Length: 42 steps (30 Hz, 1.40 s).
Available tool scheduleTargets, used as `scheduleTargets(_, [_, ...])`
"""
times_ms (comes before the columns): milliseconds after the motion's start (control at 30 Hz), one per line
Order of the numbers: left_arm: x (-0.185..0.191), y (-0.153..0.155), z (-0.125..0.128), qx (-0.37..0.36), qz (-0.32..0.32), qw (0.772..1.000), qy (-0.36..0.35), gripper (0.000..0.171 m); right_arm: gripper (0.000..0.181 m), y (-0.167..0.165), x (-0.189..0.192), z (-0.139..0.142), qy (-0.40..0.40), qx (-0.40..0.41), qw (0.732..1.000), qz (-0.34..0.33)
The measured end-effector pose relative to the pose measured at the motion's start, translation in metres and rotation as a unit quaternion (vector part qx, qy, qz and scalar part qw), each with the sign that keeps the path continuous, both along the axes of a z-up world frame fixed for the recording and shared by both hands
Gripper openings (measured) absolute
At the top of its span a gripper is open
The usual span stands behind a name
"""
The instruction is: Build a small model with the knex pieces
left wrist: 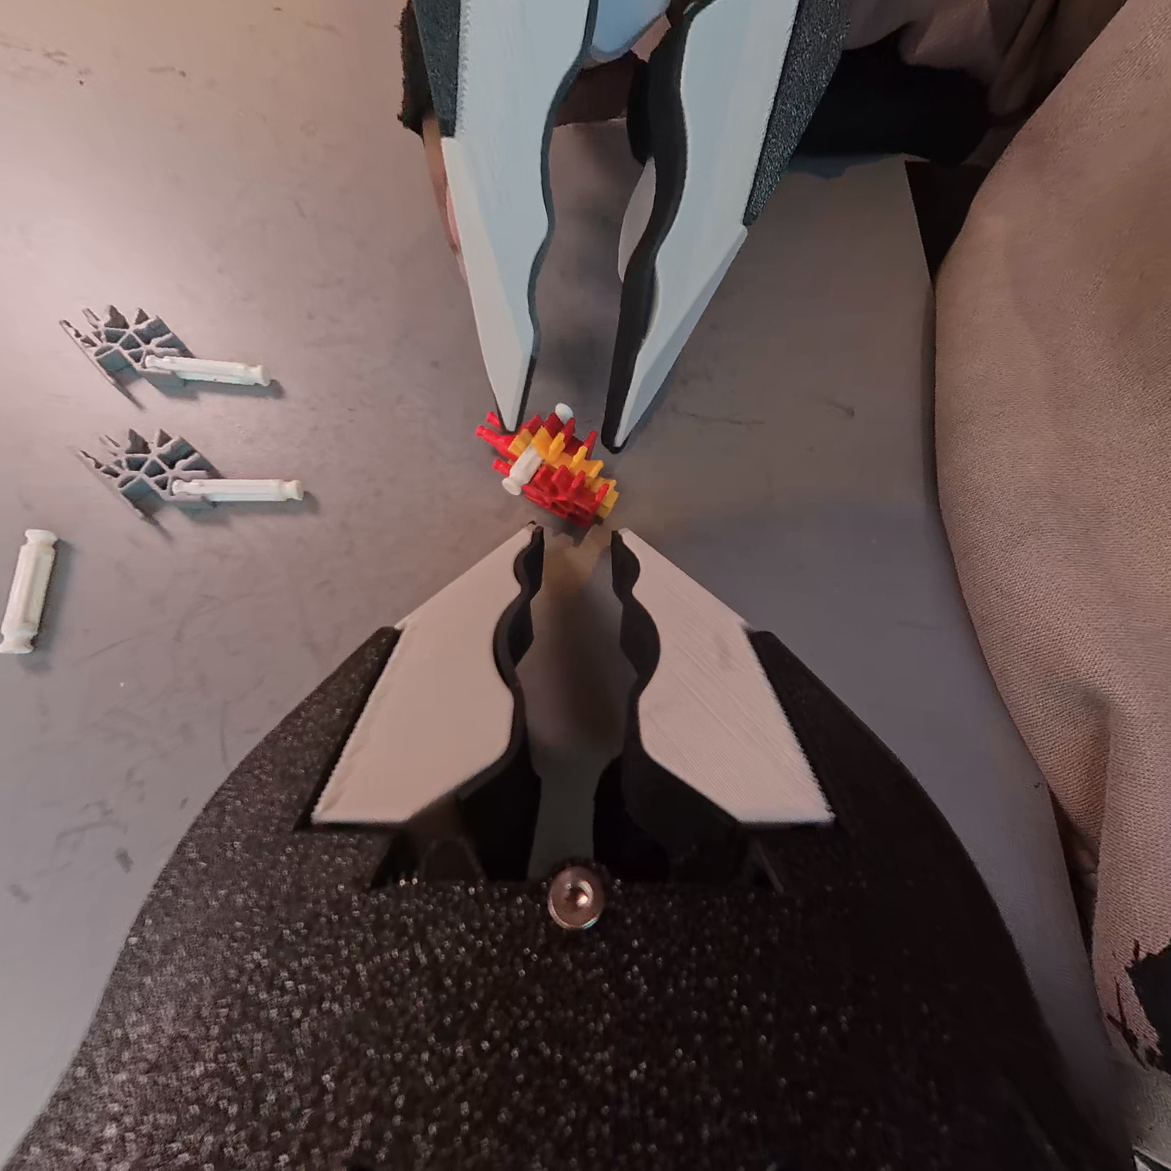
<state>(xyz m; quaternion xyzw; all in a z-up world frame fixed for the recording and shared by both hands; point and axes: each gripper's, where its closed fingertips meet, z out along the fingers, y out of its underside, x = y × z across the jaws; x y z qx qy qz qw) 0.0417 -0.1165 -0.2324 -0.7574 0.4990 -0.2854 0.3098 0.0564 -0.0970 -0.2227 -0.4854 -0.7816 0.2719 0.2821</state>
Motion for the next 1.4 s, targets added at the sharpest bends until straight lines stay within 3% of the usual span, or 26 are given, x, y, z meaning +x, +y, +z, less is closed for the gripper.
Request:
scheduleTargets(467, [0.005,0.004,0.000,0.064,-0.023,0.997,0.019,0.040,0.022,-0.010,-0.005,-0.006,0.005,-0.027,0.999,0.029])
scheduleTargets(767, [0.007,0.000,-0.001,0.100,-0.044,0.993,0.039,0.029,0.023,-0.010,-0.006,-0.006,0.008,-0.023,0.999,0.031])
scheduleTargets(1000, [0.004,0.001,0.002,0.108,-0.039,0.993,0.038,0.029,0.040,-0.007,-0.002,0.003,-0.012,-0.027,1.000,0.005])
scheduleTargets(1400, [0.005,0.004,-0.001,0.132,-0.021,0.988,0.076,0.029,0.034,-0.011,0.006,-0.004,-0.081,-0.012,0.996,-0.033])
